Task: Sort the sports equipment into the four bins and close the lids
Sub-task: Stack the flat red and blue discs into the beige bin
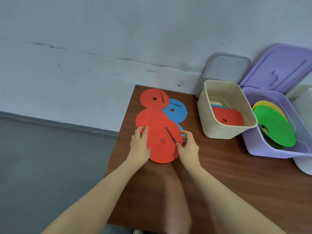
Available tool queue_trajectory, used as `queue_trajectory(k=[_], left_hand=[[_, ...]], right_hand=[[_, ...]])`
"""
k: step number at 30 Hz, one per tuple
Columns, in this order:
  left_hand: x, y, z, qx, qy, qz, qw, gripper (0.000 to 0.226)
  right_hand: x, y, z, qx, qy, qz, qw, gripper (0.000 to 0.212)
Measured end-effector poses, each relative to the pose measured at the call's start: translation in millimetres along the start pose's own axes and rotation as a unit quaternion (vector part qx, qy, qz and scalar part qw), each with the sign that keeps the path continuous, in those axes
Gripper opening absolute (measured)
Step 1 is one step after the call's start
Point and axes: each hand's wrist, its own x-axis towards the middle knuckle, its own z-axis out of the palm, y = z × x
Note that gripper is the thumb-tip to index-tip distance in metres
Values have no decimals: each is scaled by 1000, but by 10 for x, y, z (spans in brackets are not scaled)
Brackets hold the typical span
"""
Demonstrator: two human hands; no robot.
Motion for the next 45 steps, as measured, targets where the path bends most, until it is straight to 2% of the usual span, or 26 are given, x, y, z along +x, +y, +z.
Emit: queue_trajectory(k=[4,9,13,16,20,29,36,40,45], left_hand=[[456,33,-78,22,15,-10,1000,75],[929,-77,-53,35,29,-64,997,71],[1123,-177,16,63,-49,-166,983,80],[1184,-243,102,71,-83,-186,976,87],[1234,-244,163,49,-73,-183,979,84],[1023,-132,173,16,-51,-162,985,68],[583,-77,198,-28,-33,-139,989,59],[365,-37,142,-63,9,-103,993,52],[133,60,-4,-99,32,-58,993,58]], right_hand=[[486,-110,48,0,-17,-18,1000,38],[963,-137,211,-21,-72,-19,997,32],[1207,-40,346,-55,-89,-26,994,30],[1289,86,417,-124,-92,-28,988,33],[1329,152,475,-161,-105,8,981,50],[1150,151,491,-113,-93,75,986,46],[619,321,403,-44,-49,66,996,42],[413,263,299,54,-23,35,998,38],[184,76,128,53,22,-31,998,37]])
